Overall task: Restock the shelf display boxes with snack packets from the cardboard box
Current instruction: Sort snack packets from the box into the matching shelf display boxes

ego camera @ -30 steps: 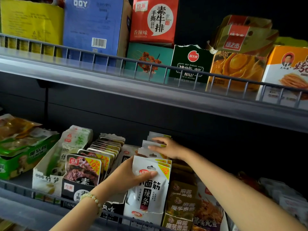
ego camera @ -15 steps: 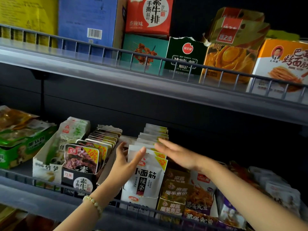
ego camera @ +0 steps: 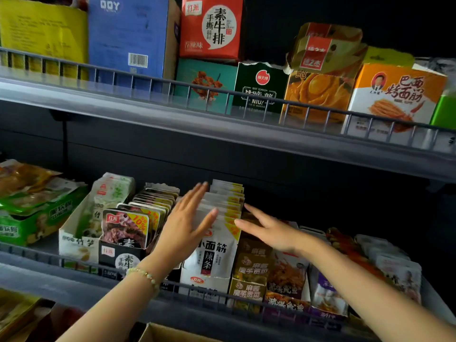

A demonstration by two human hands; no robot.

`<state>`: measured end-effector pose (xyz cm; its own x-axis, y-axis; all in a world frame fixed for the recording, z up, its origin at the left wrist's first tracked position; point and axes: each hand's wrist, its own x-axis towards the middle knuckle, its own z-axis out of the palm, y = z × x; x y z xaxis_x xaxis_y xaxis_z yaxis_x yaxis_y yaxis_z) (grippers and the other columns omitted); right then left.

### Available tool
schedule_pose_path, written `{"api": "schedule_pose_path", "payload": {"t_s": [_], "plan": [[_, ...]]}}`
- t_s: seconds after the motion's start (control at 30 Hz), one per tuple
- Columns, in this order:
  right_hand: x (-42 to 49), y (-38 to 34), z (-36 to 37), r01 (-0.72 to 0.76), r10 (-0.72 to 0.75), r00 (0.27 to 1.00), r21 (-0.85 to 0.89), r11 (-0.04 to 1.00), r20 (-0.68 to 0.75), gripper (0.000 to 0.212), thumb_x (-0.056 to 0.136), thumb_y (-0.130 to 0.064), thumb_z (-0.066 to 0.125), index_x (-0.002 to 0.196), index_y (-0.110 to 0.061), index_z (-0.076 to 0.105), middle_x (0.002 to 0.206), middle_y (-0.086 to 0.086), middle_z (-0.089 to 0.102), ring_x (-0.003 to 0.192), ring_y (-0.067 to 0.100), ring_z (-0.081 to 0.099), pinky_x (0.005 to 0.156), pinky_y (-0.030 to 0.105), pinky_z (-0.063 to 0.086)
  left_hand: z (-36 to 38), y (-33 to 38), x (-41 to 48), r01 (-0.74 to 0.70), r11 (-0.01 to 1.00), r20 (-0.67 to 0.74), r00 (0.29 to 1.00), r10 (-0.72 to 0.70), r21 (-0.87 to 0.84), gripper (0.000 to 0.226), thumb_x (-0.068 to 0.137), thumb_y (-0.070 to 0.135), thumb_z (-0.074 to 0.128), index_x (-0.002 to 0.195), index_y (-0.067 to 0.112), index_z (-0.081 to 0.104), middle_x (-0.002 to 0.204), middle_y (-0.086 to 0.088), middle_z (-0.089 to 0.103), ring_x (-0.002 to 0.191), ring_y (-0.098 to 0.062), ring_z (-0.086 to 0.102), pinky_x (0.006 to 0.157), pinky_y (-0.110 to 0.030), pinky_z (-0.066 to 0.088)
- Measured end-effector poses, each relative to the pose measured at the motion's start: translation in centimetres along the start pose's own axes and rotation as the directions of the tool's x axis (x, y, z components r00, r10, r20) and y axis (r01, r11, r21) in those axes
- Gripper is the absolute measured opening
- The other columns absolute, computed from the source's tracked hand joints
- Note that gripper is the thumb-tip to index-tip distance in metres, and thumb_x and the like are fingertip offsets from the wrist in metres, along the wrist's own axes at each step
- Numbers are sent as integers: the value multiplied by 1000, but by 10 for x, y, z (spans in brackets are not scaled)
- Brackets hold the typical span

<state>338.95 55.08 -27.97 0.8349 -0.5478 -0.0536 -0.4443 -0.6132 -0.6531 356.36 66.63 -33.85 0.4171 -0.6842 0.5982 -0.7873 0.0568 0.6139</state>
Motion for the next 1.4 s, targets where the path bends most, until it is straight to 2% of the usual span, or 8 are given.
{"api": "schedule_pose_path", "payload": {"t_s": [0.13, 0.23, 0.33, 0.47, 0.57, 0.7, 1.2, 1.4], "plan": [[-11, 13, 0, -8, 50, 989, -284, 959, 139, 108, 69, -78, 42, 154, -26, -1, 161, -8, -3, 147, 13, 5, 119, 32, 13, -5, 0, 9, 1, 974, 193, 980, -46, 225, 62, 86, 67, 40, 138, 33, 47, 145, 10, 47, 127, -12, 50, 103, -35, 45], [-11, 25, 8, 32, 26, 993, -463, 886, 119, 100, 82, -71, 45, 153, -23, -6, 161, -4, -10, 148, 13, -3, 121, 32, 6, -13, 5, 11, -12, 973, 198, 980, -35, 229, 82, 75, 81, 37, 140, 30, 45, 148, 7, 43, 135, -15, 41, 110, -40, 39], [-12, 23, 1, -4, 49, 990, -326, 945, 131, 100, 75, -77, 39, 153, -26, 1, 161, -5, -1, 148, 15, 7, 120, 35, 12, -21, 8, 3, -12, 987, 137, 991, -10, 160, 89, 72, 85, 32, 142, 31, 42, 147, 6, 45, 134, -14, 43, 108, -38, 40], [2, 10, -19, -22, 25, 999, 96, 995, -34, 79, 85, -68, 26, 151, -25, 21, 152, -16, 20, 143, 10, 20, 114, 25, 12, -33, 9, 8, 137, 990, 133, 981, -139, 22, 74, 84, 70, 36, 143, 26, 42, 140, 0, 53, 124, -17, 53, 103, -37, 44], [28, 7, -27, -61, 94, 990, 274, 960, -109, 93, 74, -79, 29, 151, -27, 22, 159, -5, 18, 146, 15, 17, 121, 39, 9, -34, 17, 28, 212, 977, 244, 947, -210, 20, 58, 98, 50, 34, 147, 19, 35, 149, -4, 42, 136, -21, 40, 109, -33, 31], [71, 2, -22, -108, 147, 986, 368, 924, -80, 68, 95, -61, 20, 152, -23, 16, 160, 0, 11, 148, 21, 10, 120, 40, 6, -17, 14, 52, 220, 971, 425, 873, -239, 96, 58, 100, 50, 25, 151, 21, 25, 157, -4, 27, 144, -23, 26, 119, -38, 20], [97, -11, -2, -72, 72, 997, 8, 997, -3, 59, 101, -50, 20, 151, -19, 23, 159, 5, 18, 146, 22, 19, 115, 30, 16, -6, -4, 62, 297, 954, 405, 869, -286, 36, 54, 101, 45, 33, 148, 18, 35, 153, -6, 36, 140, -23, 33, 117, -37, 23], [86, -38, -14, 29, -36, 996, -98, 995, -77, 60, 101, -48, 20, 152, -17, 17, 160, 4, 10, 148, 19, 10, 117, 32, 8, -65, -7, 38, 211, 977, 187, 960, -210, 14, 50, 100, 45, 37, 142, 19, 44, 142, -2, 50, 123, -13, 48, 100, -24, 34]]}}
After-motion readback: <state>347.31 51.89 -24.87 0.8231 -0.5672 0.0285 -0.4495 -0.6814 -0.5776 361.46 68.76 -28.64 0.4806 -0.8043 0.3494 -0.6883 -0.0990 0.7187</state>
